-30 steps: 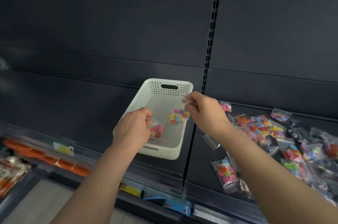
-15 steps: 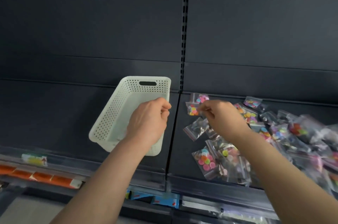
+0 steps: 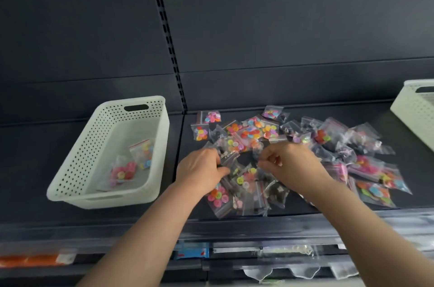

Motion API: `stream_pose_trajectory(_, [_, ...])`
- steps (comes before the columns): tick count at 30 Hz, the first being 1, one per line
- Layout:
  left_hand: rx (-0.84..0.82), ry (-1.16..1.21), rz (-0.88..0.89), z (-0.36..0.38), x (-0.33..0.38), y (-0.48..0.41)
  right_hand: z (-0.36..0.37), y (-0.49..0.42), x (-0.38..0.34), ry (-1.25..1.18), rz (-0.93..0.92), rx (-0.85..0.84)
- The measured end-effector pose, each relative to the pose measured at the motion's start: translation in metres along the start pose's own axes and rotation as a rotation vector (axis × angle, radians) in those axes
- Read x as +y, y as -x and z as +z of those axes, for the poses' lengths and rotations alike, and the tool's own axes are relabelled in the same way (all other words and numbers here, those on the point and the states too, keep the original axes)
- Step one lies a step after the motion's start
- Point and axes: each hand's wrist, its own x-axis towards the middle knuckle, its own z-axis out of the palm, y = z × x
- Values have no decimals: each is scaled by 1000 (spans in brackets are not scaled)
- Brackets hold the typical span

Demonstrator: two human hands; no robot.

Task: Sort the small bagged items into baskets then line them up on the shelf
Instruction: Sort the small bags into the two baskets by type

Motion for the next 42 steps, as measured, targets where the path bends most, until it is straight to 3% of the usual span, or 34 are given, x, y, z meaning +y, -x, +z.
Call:
stream_pose_trajectory(7, [292,138,-60,-14,-7,-8,8,0,0,74,-7,9])
stream_pose_trajectory(12, [-71,32,-24,-10,-4,-5,12,-8,-10,127,9,33])
stream_pose_trajectory(14, [-83,-3,6,-5,-3,-2,13,-12,-14,138,9,52])
stream_pose_trajectory(21, [337,-1,-16,-35,-27,7,31,-49,-46,76,-78,31])
stream_pose_trajectory(26, [320,59,-24,-46,-32,3,60,-70,-74,273,-87,-63])
stream_pose_trajectory(29, [373,105,10,-47,-30,1,56,-69,-75,112,-80,11])
stream_pose_trajectory(33, [449,297,52,-47,-16,-7,23,-52,-42,-106,93,150])
stream_pose_trajectory(38, [319,465,167,-29,51,-15,-30,-19,25,-119,238,319])
stream_pose_trajectory(42, [188,345,246,-2,126,-23,-72,20,85,35,342,364])
